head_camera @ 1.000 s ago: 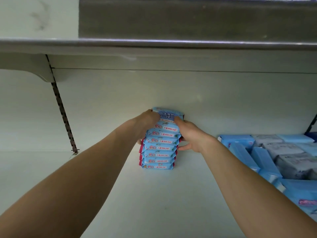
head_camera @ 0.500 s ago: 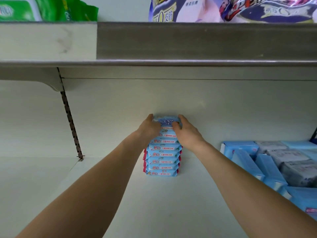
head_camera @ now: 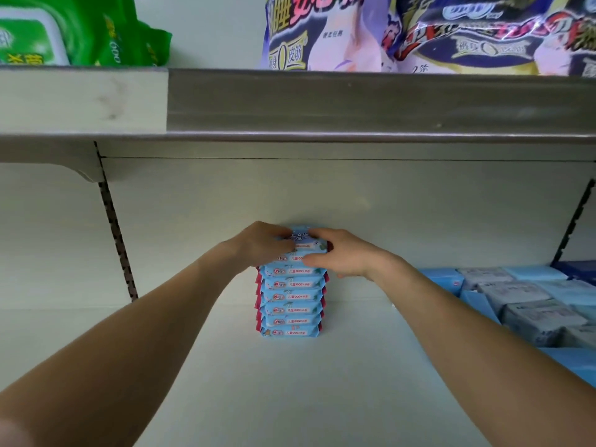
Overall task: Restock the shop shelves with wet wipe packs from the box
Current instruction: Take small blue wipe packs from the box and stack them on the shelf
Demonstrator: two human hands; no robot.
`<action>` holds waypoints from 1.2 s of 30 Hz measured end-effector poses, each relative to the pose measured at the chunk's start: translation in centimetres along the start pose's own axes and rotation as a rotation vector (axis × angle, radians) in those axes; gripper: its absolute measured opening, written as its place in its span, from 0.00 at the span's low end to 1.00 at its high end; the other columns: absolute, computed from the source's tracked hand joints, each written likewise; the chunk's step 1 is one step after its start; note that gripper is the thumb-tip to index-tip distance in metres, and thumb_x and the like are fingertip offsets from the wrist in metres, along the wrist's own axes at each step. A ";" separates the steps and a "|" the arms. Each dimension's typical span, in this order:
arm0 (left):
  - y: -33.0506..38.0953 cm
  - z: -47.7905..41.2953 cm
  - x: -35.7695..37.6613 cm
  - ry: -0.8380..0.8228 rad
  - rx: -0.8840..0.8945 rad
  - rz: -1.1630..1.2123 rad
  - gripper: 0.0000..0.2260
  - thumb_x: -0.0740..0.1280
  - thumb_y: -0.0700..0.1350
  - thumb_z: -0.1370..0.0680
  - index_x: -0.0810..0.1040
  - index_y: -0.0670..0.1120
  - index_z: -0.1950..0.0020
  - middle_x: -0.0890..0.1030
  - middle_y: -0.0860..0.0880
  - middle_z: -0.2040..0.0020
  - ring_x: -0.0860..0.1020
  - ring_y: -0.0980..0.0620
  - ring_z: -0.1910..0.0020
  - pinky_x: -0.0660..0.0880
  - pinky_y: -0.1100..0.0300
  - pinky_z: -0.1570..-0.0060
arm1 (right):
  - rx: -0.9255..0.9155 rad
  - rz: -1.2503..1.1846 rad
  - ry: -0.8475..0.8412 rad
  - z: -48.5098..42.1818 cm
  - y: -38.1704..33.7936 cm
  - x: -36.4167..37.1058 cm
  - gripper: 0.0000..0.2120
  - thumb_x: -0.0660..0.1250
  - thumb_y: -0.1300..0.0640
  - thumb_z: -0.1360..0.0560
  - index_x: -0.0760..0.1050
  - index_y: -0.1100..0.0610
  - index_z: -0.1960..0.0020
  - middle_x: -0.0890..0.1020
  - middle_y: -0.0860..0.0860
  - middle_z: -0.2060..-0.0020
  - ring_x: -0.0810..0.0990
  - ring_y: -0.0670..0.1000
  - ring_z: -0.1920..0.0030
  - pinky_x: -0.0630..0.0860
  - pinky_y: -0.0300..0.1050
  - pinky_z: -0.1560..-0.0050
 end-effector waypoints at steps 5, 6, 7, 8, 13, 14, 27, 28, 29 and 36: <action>-0.4 0.1 1.0 -0.166 -0.017 -0.137 0.15 0.62 0.47 0.20 0.68 0.53 0.33 0.77 0.51 0.47 0.77 0.51 0.50 0.73 0.62 0.50 | -0.045 0.028 0.024 -0.3 -0.1 0.1 0.20 0.67 0.55 0.24 0.71 0.49 0.33 0.79 0.48 0.42 0.78 0.49 0.45 0.75 0.39 0.52; -0.7 0.0 1.0 -0.184 -0.020 -0.182 0.19 0.63 0.46 0.20 0.66 0.52 0.29 0.77 0.50 0.45 0.77 0.50 0.47 0.74 0.59 0.45 | -0.046 0.032 0.021 -0.3 -0.1 0.1 0.20 0.67 0.54 0.24 0.71 0.49 0.33 0.79 0.47 0.42 0.78 0.48 0.45 0.76 0.40 0.50; -1.0 -0.1 1.0 -0.189 -0.021 -0.226 0.23 0.64 0.45 0.21 0.63 0.52 0.26 0.77 0.48 0.43 0.77 0.49 0.45 0.73 0.55 0.41 | -0.048 0.049 0.021 -0.3 0.0 0.0 0.20 0.67 0.54 0.24 0.71 0.48 0.32 0.79 0.46 0.42 0.78 0.48 0.44 0.76 0.41 0.46; -1.2 -0.4 0.9 -0.182 -0.020 -0.264 0.25 0.64 0.45 0.21 0.61 0.52 0.25 0.77 0.47 0.41 0.77 0.48 0.44 0.73 0.53 0.39 | -0.052 0.073 0.022 -0.3 -0.1 0.0 0.21 0.67 0.54 0.24 0.70 0.48 0.31 0.79 0.46 0.42 0.77 0.47 0.44 0.74 0.41 0.44; -1.3 -0.9 1.1 -0.126 0.018 -0.331 0.24 0.64 0.46 0.23 0.65 0.52 0.27 0.77 0.46 0.40 0.78 0.47 0.46 0.76 0.51 0.42 | -0.042 0.245 0.058 -0.7 0.3 0.1 0.25 0.66 0.52 0.24 0.66 0.46 0.28 0.76 0.47 0.37 0.76 0.50 0.40 0.73 0.46 0.39; -1.4 -1.0 1.1 -0.106 0.024 -0.325 0.24 0.64 0.48 0.24 0.66 0.53 0.28 0.78 0.47 0.41 0.79 0.47 0.47 0.77 0.49 0.44 | -0.040 0.274 0.076 -0.8 0.4 0.1 0.25 0.66 0.51 0.24 0.65 0.46 0.28 0.76 0.48 0.37 0.76 0.52 0.40 0.73 0.49 0.38; -3.4 4.9 -1.7 0.271 -0.142 -0.184 0.36 0.67 0.42 0.23 0.50 0.54 0.21 0.60 0.43 0.26 0.72 0.42 0.36 0.76 0.55 0.48 | -0.235 0.725 0.291 2.8 -5.0 -0.8 0.21 0.63 0.48 0.23 0.68 0.53 0.32 0.70 0.56 0.38 0.68 0.59 0.37 0.67 0.52 0.40; -3.9 5.9 -1.9 0.283 -0.165 -0.191 0.36 0.67 0.42 0.23 0.50 0.53 0.21 0.60 0.42 0.26 0.72 0.42 0.36 0.75 0.55 0.48 | -0.275 0.699 0.271 3.3 -5.8 -0.1 0.21 0.63 0.49 0.23 0.70 0.53 0.32 0.71 0.57 0.38 0.69 0.59 0.37 0.68 0.51 0.40; -4.3 6.9 -2.0 0.291 -0.186 -0.200 0.36 0.67 0.42 0.23 0.50 0.53 0.21 0.60 0.42 0.26 0.73 0.41 0.38 0.75 0.56 0.50 | -0.312 0.674 0.230 3.7 -6.5 1.0 0.20 0.63 0.50 0.23 0.70 0.54 0.32 0.71 0.57 0.37 0.69 0.59 0.36 0.68 0.50 0.39; -8.6 15.5 -2.6 0.345 -0.387 -0.214 0.36 0.65 0.40 0.24 0.50 0.52 0.21 0.61 0.40 0.29 0.74 0.42 0.41 0.74 0.55 0.47 | -0.499 0.621 -0.012 7.4 -10.2 9.6 0.20 0.63 0.50 0.22 0.70 0.53 0.31 0.71 0.55 0.34 0.68 0.57 0.33 0.67 0.47 0.39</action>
Point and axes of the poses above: each hand's wrist, its own z-axis away from the middle knuckle, its own x-axis out of the palm, y = z × x, the point moved 10 cm from there along -z, towards the middle knuckle
